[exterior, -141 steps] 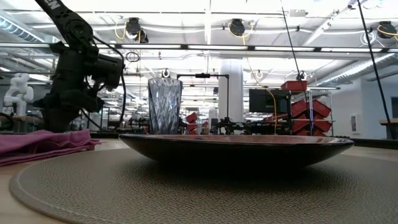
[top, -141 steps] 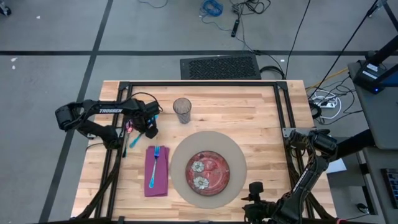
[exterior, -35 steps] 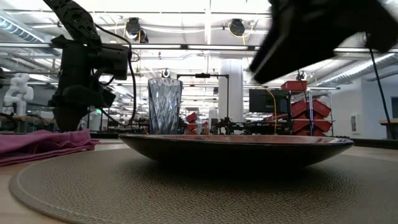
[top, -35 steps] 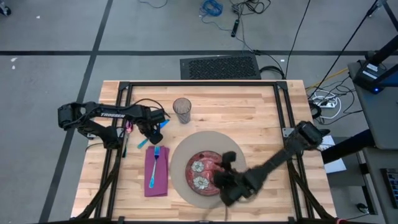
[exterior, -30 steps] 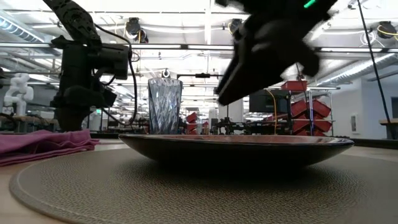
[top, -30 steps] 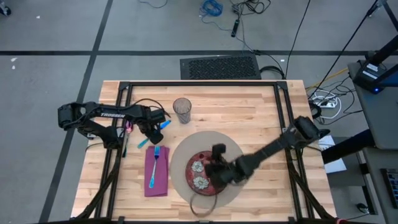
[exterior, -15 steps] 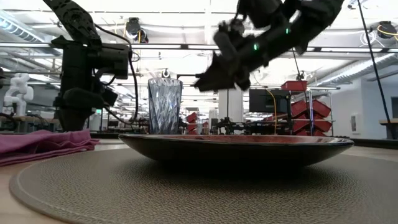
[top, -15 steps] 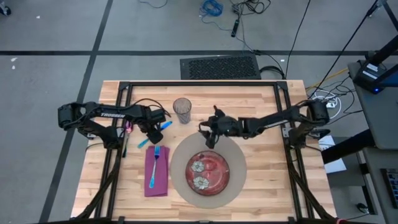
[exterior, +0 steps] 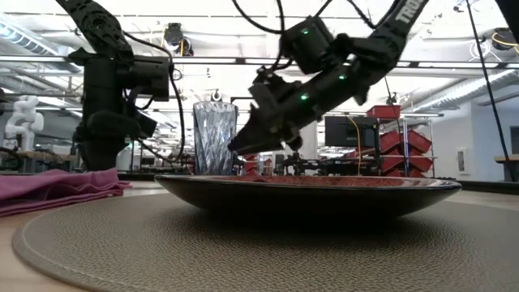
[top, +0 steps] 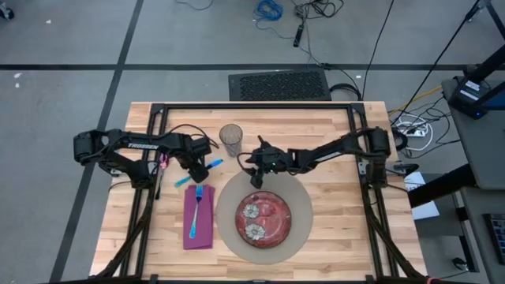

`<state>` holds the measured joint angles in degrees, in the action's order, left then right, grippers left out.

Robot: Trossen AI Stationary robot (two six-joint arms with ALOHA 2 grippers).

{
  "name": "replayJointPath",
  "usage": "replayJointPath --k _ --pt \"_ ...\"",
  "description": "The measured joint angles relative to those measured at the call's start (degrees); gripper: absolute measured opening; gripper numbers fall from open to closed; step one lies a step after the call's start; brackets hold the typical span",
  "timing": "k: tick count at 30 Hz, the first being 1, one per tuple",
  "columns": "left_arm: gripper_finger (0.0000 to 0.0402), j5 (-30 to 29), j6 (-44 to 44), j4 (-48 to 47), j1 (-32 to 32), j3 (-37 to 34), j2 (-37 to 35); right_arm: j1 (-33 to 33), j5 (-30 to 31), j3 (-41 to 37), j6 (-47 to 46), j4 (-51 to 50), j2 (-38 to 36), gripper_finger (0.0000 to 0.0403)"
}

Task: Set table place
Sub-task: Move the blue table knife to the right side of the gray placemat

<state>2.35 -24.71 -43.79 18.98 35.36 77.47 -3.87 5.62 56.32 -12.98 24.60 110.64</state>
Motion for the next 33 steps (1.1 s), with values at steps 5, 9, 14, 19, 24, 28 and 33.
replayJointPath --k 5,9,14,19,24,28,33 --pt "0.013 1.3 0.1 0.2 -0.3 0.0 0.0 -1.0 -0.4 3.5 -1.2 -0.3 3.9 0.013" --pt "0.013 2.8 1.2 0.7 -1.6 0.0 0.0 -1.8 -1.6 5.1 -1.6 0.2 5.8 0.0103" --pt "0.013 4.3 1.7 2.4 -2.7 -0.1 0.0 -3.0 -1.6 6.1 -2.4 1.1 7.5 0.008" --pt "0.013 4.3 2.2 3.2 -3.0 -0.1 0.0 -4.4 -1.5 6.1 -2.6 1.7 7.4 0.0075" --pt "0.013 4.4 2.6 4.1 -3.0 -0.1 0.0 -5.8 -2.3 6.1 -3.3 3.4 7.4 0.0075" --pt "0.013 4.6 2.7 4.5 -3.0 -0.1 0.0 -6.7 -4.0 6.1 -3.3 4.8 7.4 0.0075" --pt "0.013 4.6 3.0 4.5 -3.0 -0.1 0.0 -7.5 -4.5 6.1 -3.4 5.6 7.4 0.0075"
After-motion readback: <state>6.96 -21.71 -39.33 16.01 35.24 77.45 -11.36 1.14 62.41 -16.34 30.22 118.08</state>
